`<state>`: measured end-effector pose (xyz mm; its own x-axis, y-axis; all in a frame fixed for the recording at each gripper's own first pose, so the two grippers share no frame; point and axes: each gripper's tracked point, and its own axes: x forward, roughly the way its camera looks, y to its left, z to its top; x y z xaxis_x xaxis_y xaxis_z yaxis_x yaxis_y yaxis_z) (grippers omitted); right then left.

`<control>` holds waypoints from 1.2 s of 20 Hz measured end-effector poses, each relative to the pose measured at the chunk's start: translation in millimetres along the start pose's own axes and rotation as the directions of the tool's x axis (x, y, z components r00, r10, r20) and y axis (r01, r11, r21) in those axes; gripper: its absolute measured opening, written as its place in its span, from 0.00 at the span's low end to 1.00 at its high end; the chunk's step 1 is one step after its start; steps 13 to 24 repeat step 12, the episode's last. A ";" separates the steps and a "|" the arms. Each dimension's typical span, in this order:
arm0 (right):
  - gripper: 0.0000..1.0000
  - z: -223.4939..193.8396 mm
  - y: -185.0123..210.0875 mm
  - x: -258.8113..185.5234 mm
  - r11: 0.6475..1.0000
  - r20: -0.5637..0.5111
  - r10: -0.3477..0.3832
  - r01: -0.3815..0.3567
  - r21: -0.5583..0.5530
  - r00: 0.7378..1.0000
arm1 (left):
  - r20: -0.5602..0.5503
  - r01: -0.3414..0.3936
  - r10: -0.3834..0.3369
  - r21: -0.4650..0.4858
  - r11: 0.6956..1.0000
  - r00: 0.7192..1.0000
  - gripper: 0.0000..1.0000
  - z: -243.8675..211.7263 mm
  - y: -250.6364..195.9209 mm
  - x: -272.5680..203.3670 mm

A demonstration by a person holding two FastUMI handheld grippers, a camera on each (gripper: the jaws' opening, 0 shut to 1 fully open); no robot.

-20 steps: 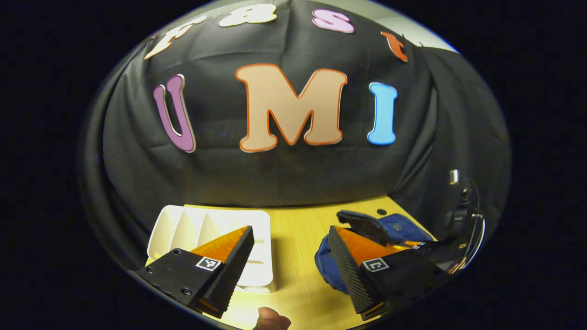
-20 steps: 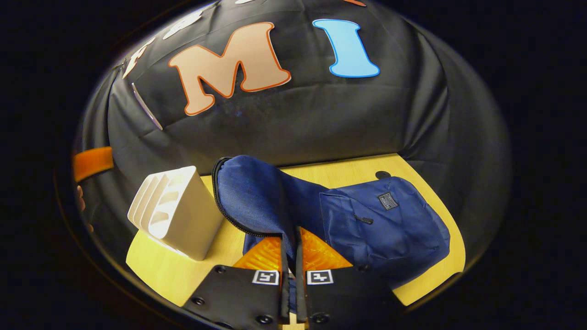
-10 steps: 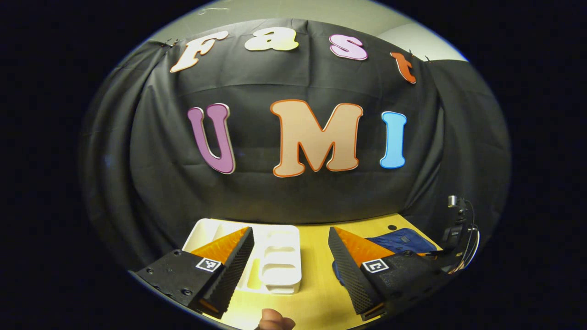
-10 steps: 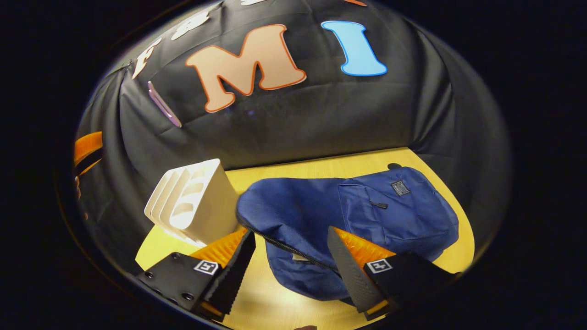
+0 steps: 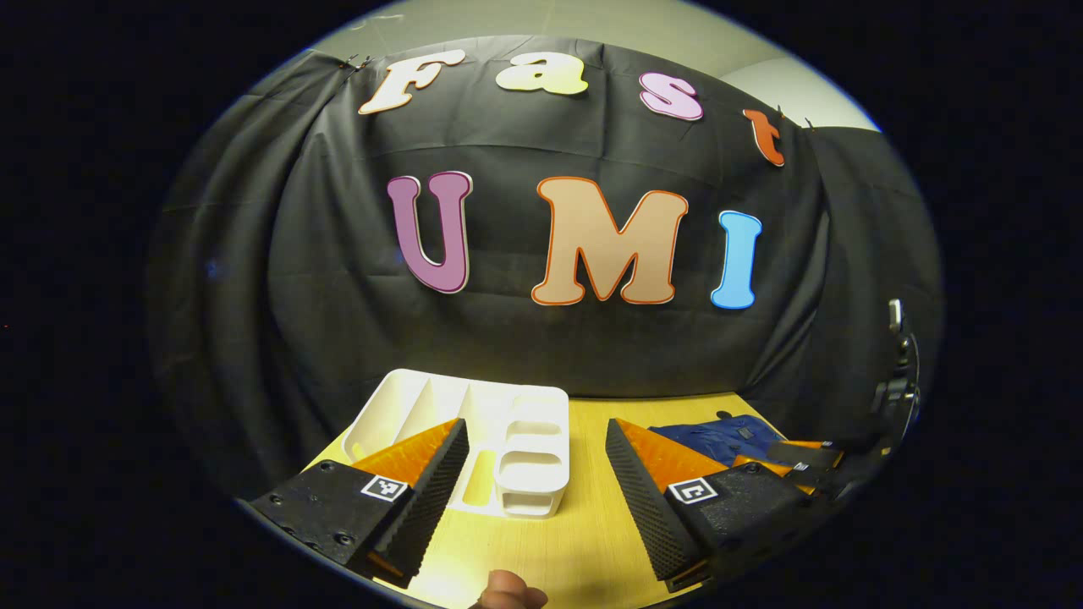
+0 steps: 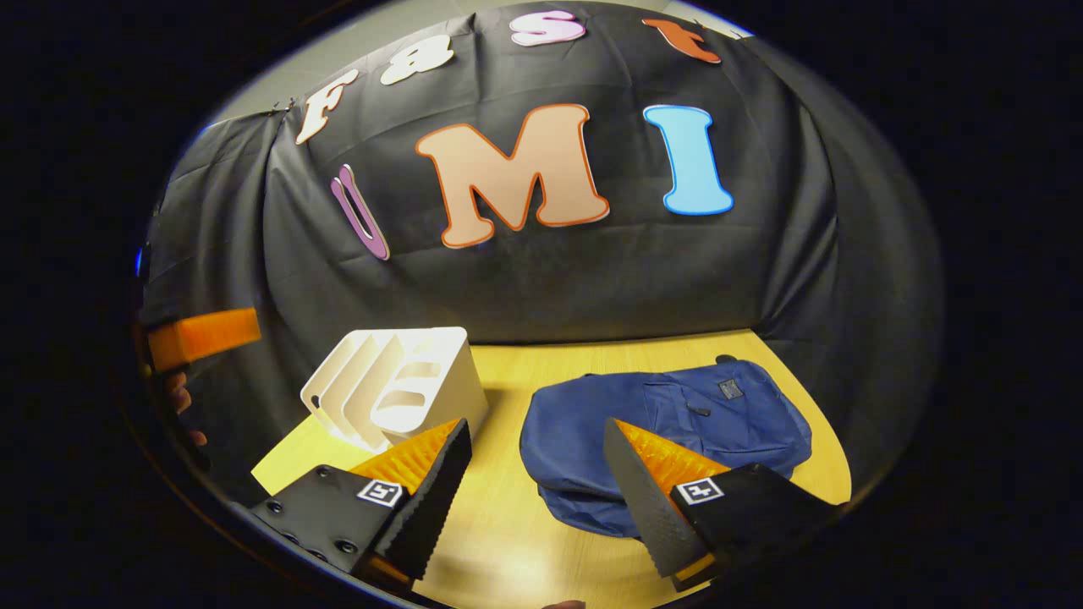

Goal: Open the schoolbag, grab two books from the bookshelf and put them into the schoolbag.

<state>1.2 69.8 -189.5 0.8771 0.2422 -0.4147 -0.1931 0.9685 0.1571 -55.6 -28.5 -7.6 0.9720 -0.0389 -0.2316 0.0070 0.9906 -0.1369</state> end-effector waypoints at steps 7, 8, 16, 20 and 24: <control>1.00 32.3 -1.2 -38.9 1.000 0.097 -0.031 0.031 -0.004 0.995 | 0.006 -0.026 0.026 0.021 0.999 1.000 0.96 -3.6 4.7 -18.2; 1.00 32.8 -3.5 -43.6 0.999 0.106 -0.039 0.040 -0.009 0.994 | -0.007 -0.037 0.037 0.028 0.999 0.999 0.95 -6.0 5.9 -19.6; 0.99 34.9 -7.1 -56.0 0.998 0.124 -0.065 0.064 0.009 0.990 | -0.018 -0.024 0.024 -0.020 0.999 1.000 0.96 -13.9 -3.5 -25.2; 0.99 34.9 -7.1 -56.0 0.998 0.124 -0.065 0.064 0.009 0.990 | -0.018 -0.024 0.024 -0.020 0.999 1.000 0.96 -13.9 -3.5 -25.2; 0.99 34.9 -7.1 -56.0 0.998 0.124 -0.065 0.064 0.009 0.990 | -0.018 -0.024 0.024 -0.020 0.999 1.000 0.96 -13.9 -3.5 -25.2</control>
